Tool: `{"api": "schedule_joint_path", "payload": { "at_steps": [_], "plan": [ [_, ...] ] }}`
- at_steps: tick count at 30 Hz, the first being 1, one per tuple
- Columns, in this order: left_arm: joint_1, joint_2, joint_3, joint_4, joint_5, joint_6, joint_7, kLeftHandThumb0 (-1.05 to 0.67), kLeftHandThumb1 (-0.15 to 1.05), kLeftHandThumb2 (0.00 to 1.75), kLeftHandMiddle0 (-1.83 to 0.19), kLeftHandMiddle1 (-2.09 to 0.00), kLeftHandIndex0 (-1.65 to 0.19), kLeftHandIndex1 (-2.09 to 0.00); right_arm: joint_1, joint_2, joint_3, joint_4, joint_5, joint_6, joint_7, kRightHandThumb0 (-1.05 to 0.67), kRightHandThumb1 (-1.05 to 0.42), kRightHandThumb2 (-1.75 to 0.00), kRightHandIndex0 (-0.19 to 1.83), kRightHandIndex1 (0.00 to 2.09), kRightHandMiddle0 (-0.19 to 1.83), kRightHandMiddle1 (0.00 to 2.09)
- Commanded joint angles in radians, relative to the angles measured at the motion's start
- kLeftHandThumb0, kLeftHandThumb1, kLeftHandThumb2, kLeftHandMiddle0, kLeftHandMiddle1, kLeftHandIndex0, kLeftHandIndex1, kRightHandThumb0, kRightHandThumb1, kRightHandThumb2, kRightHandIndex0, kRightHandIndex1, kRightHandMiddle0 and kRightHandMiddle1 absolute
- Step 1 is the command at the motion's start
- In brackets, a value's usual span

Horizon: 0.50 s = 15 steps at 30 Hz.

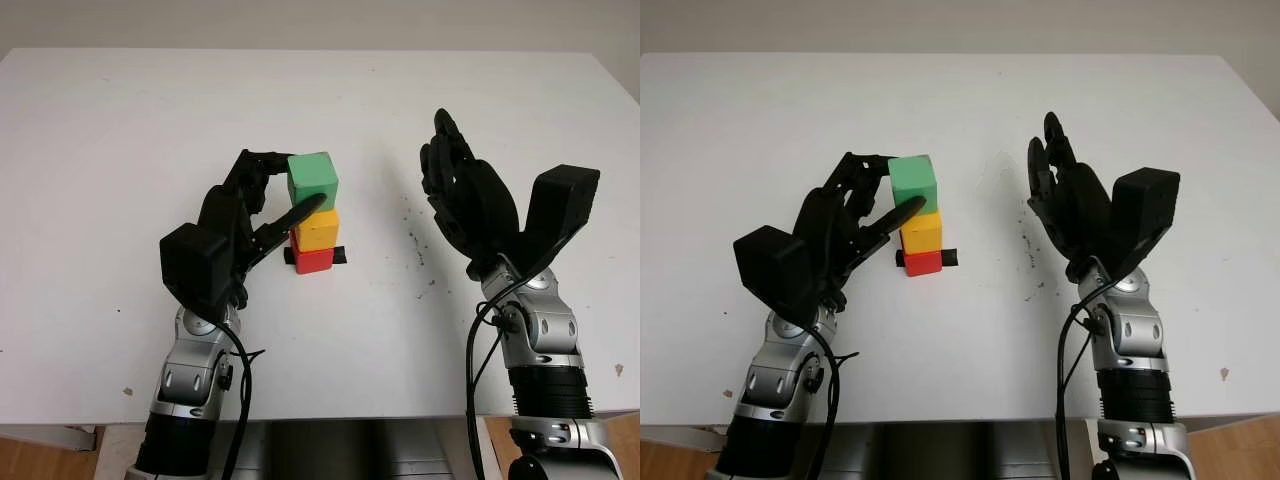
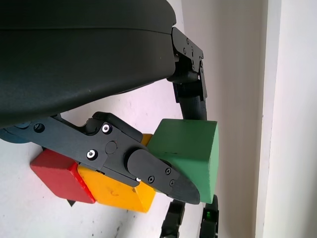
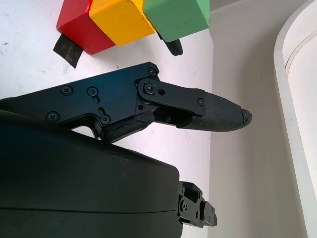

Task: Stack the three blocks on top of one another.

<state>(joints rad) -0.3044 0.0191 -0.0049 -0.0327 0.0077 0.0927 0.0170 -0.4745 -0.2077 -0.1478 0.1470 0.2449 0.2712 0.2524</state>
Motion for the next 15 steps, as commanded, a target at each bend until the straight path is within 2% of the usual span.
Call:
{"api": "schedule_joint_path", "payload": {
  "at_steps": [1, 15],
  "plan": [
    [0.020, -0.009, -0.011, -0.042, -0.004, 0.008, -0.008, -0.47, 1.04, 0.06, -0.15, -0.06, -0.37, -1.48, 0.010, 0.000, -0.005, -0.012, 0.001, -0.015, 0.000, -0.70, -1.05, -0.63, -0.19, 0.00, -0.19, 0.00],
    [0.054, -0.018, -0.017, -0.141, -0.027, 0.062, -0.022, -0.45, 1.04, 0.05, -0.17, -0.06, -0.37, -1.51, 0.009, 0.007, -0.007, -0.005, 0.006, -0.021, -0.003, -0.69, -1.05, -0.61, -0.19, 0.00, -0.19, 0.00]
  ]
}}
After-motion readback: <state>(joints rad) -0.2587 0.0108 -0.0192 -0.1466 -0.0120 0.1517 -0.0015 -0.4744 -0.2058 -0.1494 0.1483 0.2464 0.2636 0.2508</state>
